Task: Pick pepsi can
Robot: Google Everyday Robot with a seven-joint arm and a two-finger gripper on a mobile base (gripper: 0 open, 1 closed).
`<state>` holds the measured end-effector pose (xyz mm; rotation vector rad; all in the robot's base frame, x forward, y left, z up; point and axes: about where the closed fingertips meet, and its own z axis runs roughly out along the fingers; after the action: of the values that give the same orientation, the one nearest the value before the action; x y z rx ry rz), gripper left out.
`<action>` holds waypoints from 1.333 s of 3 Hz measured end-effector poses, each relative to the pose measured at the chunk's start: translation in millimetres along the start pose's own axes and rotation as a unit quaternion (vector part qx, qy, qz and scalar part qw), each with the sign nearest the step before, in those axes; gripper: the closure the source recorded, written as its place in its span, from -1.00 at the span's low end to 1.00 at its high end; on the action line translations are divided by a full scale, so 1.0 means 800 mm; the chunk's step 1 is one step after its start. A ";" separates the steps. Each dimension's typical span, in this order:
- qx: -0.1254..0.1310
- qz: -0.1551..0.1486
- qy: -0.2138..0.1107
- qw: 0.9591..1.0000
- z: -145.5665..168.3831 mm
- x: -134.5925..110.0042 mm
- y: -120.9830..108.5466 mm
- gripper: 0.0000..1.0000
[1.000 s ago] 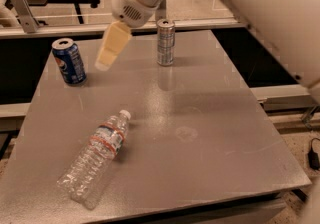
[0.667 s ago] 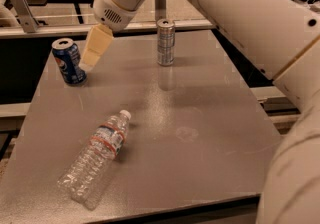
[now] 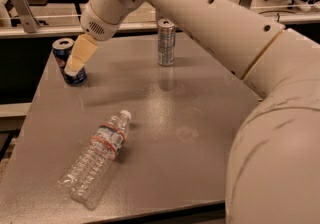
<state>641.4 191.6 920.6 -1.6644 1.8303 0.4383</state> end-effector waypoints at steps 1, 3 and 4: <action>-0.009 0.000 -0.014 1.000 0.027 -0.012 0.006 -1.00; -0.024 -0.017 -0.032 0.999 0.065 -0.037 0.013 -0.61; -0.030 -0.027 -0.035 0.999 0.059 -0.046 0.015 -0.21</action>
Offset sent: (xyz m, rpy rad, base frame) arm 0.0074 0.0633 -0.0206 0.0541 -0.0065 0.0626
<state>640.5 251.1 906.7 -1.7118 1.7335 0.5267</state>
